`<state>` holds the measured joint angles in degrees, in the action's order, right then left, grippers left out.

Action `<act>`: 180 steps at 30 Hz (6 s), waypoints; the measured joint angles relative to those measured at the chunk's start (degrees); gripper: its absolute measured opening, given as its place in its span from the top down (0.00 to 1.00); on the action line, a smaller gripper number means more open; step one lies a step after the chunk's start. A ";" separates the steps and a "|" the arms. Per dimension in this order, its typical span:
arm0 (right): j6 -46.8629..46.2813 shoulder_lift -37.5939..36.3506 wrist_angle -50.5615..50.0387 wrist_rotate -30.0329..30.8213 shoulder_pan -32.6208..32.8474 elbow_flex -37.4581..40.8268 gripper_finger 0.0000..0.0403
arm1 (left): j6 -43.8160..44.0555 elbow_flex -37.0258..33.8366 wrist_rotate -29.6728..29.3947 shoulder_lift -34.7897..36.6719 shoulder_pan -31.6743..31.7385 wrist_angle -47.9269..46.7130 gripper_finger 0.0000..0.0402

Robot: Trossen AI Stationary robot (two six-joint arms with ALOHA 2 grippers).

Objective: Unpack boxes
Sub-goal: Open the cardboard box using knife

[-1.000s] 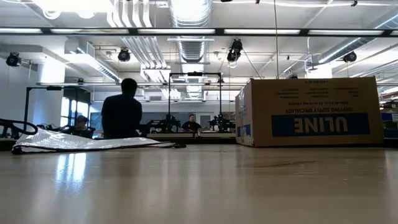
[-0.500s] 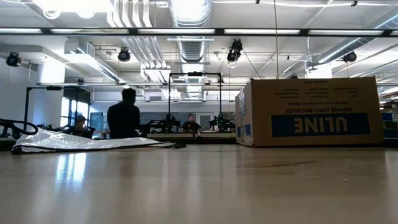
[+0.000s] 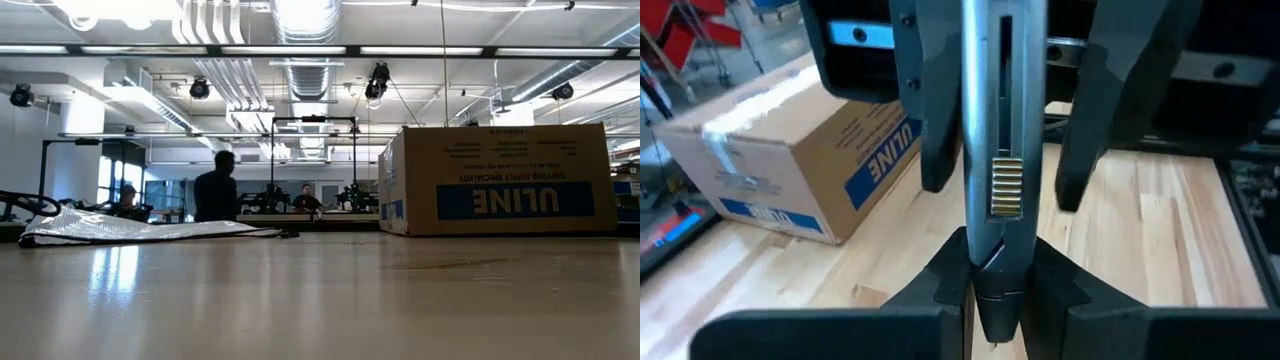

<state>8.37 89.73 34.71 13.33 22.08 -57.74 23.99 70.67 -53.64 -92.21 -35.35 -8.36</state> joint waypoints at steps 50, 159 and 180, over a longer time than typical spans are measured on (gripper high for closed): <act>-3.27 0.04 0.13 -9.30 0.89 0.13 0.87 | -10.90 -0.74 7.41 0.62 -1.09 8.44 0.79; -9.50 -8.05 -48.07 7.60 -5.59 -7.50 0.87 | -34.86 -29.96 43.39 15.15 22.11 51.26 0.90; -9.43 -18.04 -71.61 19.59 -10.73 -9.57 0.87 | -31.01 -25.70 34.04 15.00 21.38 36.39 1.00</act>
<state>-1.07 71.69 -36.90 32.92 11.36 -67.31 -7.03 44.97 -19.60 -77.21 -13.97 28.02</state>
